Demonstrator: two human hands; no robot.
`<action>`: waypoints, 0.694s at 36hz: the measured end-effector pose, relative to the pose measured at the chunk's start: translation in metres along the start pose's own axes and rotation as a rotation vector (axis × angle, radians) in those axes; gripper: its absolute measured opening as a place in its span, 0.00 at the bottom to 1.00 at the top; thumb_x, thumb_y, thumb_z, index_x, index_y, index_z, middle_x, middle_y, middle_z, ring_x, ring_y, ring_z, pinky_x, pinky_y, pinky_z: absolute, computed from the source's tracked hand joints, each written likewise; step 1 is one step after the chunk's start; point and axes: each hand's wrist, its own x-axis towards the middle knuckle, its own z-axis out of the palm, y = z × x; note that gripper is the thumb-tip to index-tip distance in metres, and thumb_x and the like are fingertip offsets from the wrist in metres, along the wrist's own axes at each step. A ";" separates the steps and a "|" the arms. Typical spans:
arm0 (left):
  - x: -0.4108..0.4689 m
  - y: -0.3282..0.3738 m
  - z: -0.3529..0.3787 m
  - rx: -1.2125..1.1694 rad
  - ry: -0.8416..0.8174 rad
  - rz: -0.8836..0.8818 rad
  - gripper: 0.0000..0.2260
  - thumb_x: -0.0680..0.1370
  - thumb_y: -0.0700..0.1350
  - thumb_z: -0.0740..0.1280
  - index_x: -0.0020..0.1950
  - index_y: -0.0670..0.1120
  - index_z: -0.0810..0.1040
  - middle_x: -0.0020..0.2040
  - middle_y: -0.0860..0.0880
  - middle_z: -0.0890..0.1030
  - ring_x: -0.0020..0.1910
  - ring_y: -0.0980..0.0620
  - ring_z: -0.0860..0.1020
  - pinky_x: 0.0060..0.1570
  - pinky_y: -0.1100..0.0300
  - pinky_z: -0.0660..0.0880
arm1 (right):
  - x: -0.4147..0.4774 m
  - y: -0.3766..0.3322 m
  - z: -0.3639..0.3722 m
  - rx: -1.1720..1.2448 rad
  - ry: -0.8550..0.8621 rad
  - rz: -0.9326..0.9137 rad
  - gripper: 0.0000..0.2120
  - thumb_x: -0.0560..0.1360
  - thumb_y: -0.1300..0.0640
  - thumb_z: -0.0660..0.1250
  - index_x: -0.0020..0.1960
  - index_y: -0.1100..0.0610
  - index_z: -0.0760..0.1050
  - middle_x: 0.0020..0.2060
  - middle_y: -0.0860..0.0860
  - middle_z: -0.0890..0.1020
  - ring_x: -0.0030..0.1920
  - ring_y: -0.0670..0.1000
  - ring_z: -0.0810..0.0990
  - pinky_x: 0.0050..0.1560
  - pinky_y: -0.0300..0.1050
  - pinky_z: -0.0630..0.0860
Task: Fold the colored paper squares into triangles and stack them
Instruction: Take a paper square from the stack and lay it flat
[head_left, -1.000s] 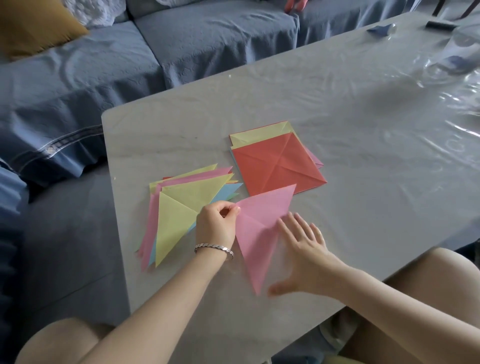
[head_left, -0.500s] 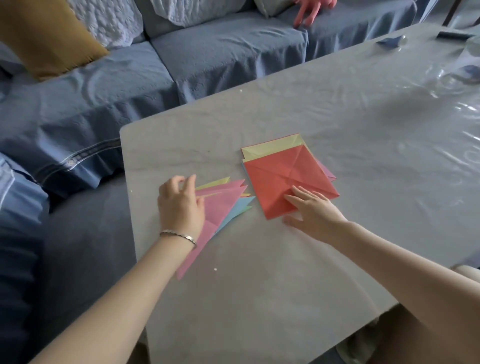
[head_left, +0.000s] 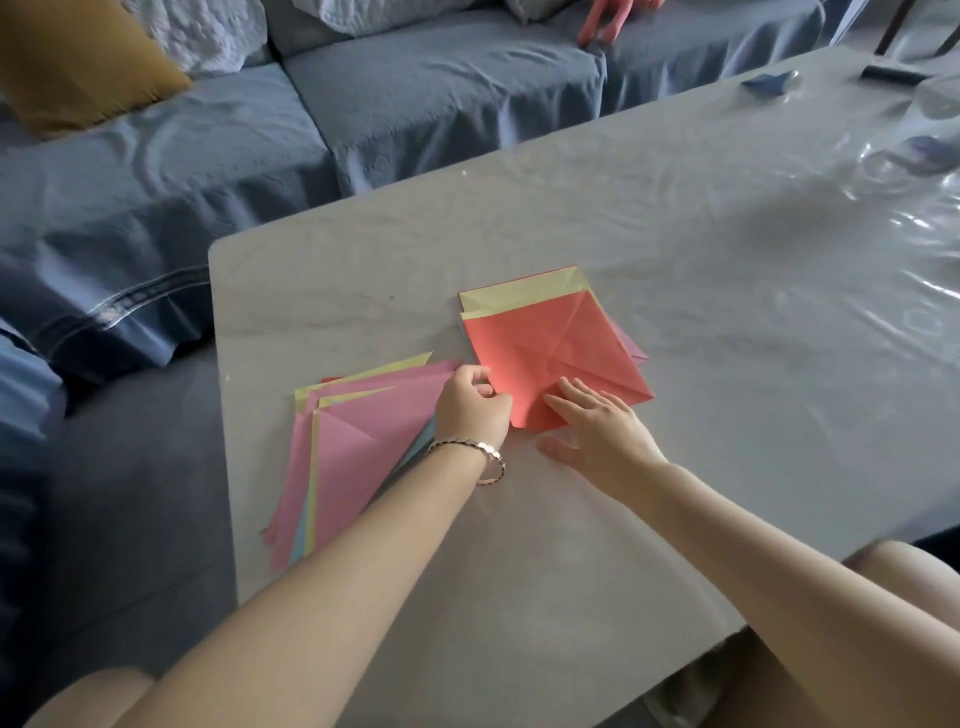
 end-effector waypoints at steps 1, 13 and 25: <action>0.000 0.000 0.000 -0.011 0.015 0.000 0.15 0.72 0.40 0.66 0.59 0.46 0.74 0.51 0.48 0.80 0.51 0.49 0.78 0.49 0.61 0.70 | 0.000 0.000 0.001 0.004 0.002 0.000 0.28 0.77 0.43 0.58 0.73 0.53 0.59 0.75 0.50 0.54 0.75 0.49 0.51 0.70 0.41 0.49; 0.009 0.005 0.002 0.063 0.020 -0.075 0.19 0.68 0.42 0.74 0.58 0.44 0.75 0.57 0.47 0.78 0.55 0.48 0.76 0.54 0.57 0.71 | -0.004 0.003 0.026 0.082 0.311 -0.030 0.18 0.67 0.54 0.74 0.55 0.57 0.79 0.56 0.52 0.80 0.58 0.56 0.77 0.60 0.51 0.68; -0.008 -0.012 -0.026 0.258 -0.032 0.124 0.03 0.73 0.40 0.67 0.39 0.45 0.77 0.33 0.53 0.75 0.37 0.51 0.75 0.38 0.64 0.67 | -0.022 0.004 0.015 0.029 0.592 -0.265 0.09 0.70 0.56 0.65 0.42 0.54 0.84 0.42 0.48 0.84 0.40 0.52 0.83 0.45 0.44 0.77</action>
